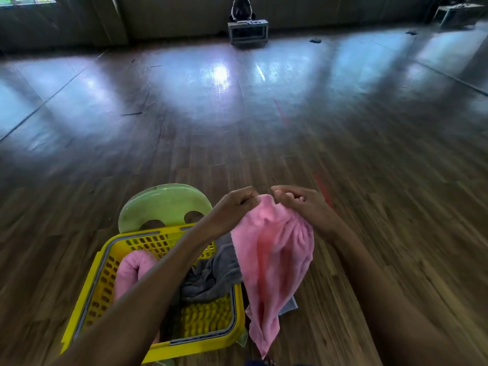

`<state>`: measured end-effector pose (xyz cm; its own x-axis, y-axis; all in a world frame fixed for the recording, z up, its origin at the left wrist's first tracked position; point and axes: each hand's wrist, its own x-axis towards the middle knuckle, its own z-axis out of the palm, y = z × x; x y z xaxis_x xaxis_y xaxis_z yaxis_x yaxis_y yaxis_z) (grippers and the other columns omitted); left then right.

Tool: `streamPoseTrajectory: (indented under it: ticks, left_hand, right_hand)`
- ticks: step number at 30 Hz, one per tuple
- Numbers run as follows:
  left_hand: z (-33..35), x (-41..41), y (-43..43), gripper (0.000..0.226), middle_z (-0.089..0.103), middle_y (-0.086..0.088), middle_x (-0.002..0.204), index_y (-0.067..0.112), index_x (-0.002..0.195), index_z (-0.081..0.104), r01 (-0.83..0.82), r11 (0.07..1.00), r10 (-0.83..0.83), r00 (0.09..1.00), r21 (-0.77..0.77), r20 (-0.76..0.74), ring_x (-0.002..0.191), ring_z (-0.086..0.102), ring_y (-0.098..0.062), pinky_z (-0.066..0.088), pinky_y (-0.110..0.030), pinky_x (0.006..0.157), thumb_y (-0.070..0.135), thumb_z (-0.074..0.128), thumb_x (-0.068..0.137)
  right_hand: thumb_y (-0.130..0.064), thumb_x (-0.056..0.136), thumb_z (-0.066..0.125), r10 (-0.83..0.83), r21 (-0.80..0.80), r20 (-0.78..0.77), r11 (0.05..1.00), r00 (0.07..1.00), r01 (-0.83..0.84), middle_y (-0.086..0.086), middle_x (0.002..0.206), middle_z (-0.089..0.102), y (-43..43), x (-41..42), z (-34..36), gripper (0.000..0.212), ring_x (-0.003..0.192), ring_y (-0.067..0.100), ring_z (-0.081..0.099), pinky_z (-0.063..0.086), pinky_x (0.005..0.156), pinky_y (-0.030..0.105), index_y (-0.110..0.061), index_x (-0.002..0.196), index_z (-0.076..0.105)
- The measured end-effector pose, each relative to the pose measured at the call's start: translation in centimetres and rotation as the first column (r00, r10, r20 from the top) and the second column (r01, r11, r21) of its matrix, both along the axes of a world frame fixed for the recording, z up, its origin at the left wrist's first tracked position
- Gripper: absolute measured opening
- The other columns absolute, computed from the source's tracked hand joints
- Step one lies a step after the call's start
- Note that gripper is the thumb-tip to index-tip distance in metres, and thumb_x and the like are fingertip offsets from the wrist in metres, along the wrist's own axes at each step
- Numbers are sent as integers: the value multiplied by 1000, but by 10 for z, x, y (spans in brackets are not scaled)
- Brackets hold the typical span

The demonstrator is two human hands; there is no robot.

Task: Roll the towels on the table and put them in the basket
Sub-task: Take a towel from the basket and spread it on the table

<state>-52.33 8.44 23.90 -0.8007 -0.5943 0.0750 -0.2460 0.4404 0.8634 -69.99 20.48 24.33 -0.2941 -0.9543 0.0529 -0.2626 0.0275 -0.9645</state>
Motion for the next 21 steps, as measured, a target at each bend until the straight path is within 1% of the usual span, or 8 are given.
streamPoseTrajectory:
  ticks: [3,5,7,9,11,13,16,21]
  left_hand:
    - [9,-20,6,20,48,16,66,28,70,53,68,998,-68,997,-18,-34,67,42,1,36,-24,64,30,52,90]
    - [6,-25,3,21,51,17,67,28,71,56,84,996,-84,996,7,-35,67,44,0,37,-26,64,25,54,92]
    - [0,-26,0,27,46,16,61,24,69,52,102,994,-101,995,45,-18,59,39,-1,34,-25,57,18,56,95]
    - [-4,-28,0,34,40,16,52,20,65,45,122,987,-124,992,107,8,50,33,1,28,-23,49,14,56,97]
    - [-6,-32,3,37,38,14,49,16,63,41,159,979,-162,987,125,8,46,32,1,27,-21,47,12,53,98]
    - [-1,-39,5,36,39,11,52,14,64,43,208,972,-208,978,107,-7,47,34,-1,29,-21,48,13,52,99]
    - [8,-67,14,34,43,12,50,13,66,49,294,953,-292,956,72,-33,51,37,-3,31,-25,52,17,52,99]
    - [32,-126,71,38,45,12,43,20,62,46,508,861,-509,861,-22,-14,45,38,-2,33,-27,54,20,52,99]
  right_hand:
    - [-31,88,69,77,23,105,997,991,-80,3,90,74,1,4,0,19,87,13,68,55,76,29,-14,91,76]
    - [-23,88,70,58,-4,118,998,991,-58,3,73,66,1,0,-2,19,72,14,62,49,67,31,-13,72,71]
    - [-19,88,70,10,-34,117,999,993,-6,2,68,60,3,-6,-4,25,68,13,56,45,65,29,-8,67,65]
    - [-18,88,70,-69,-73,173,994,983,82,6,68,51,10,-13,-5,32,68,17,48,40,64,30,0,65,56]
    - [-22,87,71,-161,-59,207,983,965,176,4,68,51,23,-20,-4,32,68,16,46,38,64,30,-5,64,57]
    - [-25,88,70,-247,-44,127,966,961,255,-7,64,54,35,-24,-3,29,66,9,49,39,64,28,-17,61,62]
    - [-25,89,69,-392,-54,76,917,917,396,-9,64,55,63,-28,7,28,65,6,48,39,63,28,-19,62,64]
    - [-29,90,68,-663,-61,4,747,748,662,-6,66,54,149,-29,31,27,67,7,46,38,65,29,-18,66,64]
